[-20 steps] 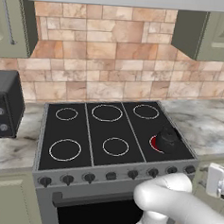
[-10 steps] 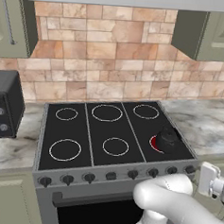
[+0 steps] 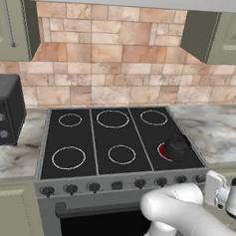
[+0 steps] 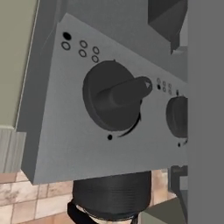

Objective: Lower the heat of the kettle.

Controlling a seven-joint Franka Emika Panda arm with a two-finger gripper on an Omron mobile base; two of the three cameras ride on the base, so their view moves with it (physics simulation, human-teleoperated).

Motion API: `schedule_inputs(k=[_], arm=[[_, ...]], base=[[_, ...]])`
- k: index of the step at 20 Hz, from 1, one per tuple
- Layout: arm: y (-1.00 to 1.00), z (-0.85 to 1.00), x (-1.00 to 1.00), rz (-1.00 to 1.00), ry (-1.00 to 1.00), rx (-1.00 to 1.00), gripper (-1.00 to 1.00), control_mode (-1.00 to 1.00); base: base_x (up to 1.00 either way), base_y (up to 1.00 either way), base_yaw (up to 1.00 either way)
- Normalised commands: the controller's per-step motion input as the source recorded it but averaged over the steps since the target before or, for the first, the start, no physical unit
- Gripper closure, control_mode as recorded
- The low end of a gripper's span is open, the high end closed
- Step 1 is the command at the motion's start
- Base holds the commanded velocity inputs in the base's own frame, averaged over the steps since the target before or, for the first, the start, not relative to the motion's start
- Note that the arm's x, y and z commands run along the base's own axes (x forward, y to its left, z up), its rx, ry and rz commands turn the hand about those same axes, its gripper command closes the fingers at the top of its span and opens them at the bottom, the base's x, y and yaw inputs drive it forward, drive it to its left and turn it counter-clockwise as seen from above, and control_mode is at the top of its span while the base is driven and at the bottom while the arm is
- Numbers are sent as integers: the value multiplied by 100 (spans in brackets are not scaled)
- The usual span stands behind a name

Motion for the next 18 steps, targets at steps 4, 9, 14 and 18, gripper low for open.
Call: schedule_inputs(k=[4,9,14,18], arm=[[-7,-10,17,0,-6,0,-100,-100],[-27,-2,11,0,-6,0,-100,-100],[-30,-3,6,0,-5,0,-100,-100],[-8,-10,10,0,-1,0,-100,-100]], base=[[0,0,0],[0,0,0],[0,0,0],[0,0,0]])
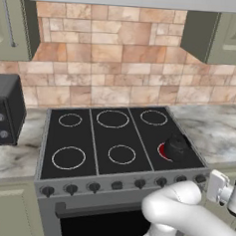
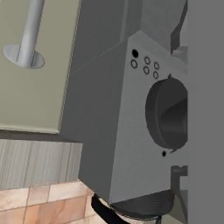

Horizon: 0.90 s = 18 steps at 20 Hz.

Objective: Lower the heat of the kettle.

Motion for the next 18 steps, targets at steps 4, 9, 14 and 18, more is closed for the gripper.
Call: schedule_inputs(k=[4,9,14,18], arm=[[0,-15,12,0,0,0,-100,-100],[0,-9,8,0,0,0,-100,-100],[0,-6,6,0,0,0,100,-100],[4,0,6,0,0,0,100,-100]], base=[[0,0,0],[0,0,0],[0,0,0],[0,0,0]])
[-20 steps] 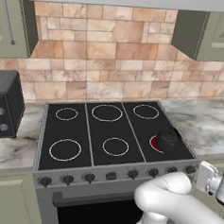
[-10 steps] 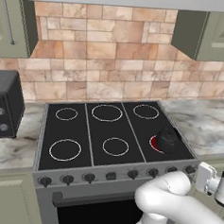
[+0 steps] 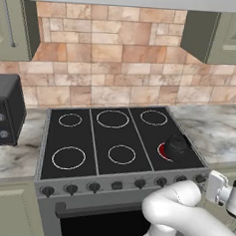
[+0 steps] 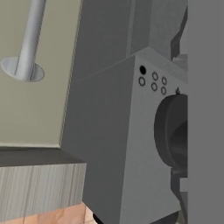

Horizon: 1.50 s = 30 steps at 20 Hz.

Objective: Lower the heat of the kettle.

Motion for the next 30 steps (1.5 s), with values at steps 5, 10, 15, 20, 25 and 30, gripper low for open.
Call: schedule_inputs(k=[5,10,15,20,25,30], arm=[[22,0,3,0,0,0,100,-100],[31,0,0,-2,0,0,100,-100],[22,7,0,-4,1,0,100,-100],[11,1,-10,-3,0,0,100,-100],[0,0,-17,0,-3,8,100,-100],[0,0,-13,0,-7,18,100,-100]], base=[[0,0,0],[0,0,0],[0,0,0],[0,0,0],[0,0,0],[0,0,0]])
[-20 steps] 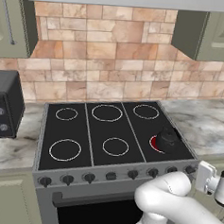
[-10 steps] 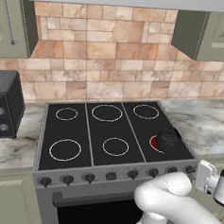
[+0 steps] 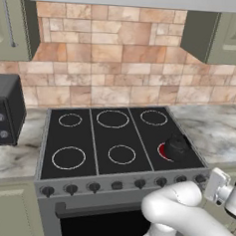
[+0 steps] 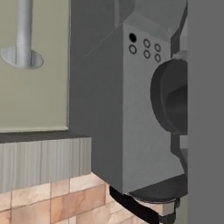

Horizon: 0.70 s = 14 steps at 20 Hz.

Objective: Lower the heat of the kettle.

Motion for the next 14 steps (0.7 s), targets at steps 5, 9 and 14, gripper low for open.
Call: schedule_inputs(k=[5,9,14], arm=[[0,0,-17,-1,-7,18,100,-100],[2,0,-18,-6,-4,19,100,-100],[5,0,-20,-11,-2,20,100,-100]], base=[[0,0,0],[0,0,0],[0,0,0]])
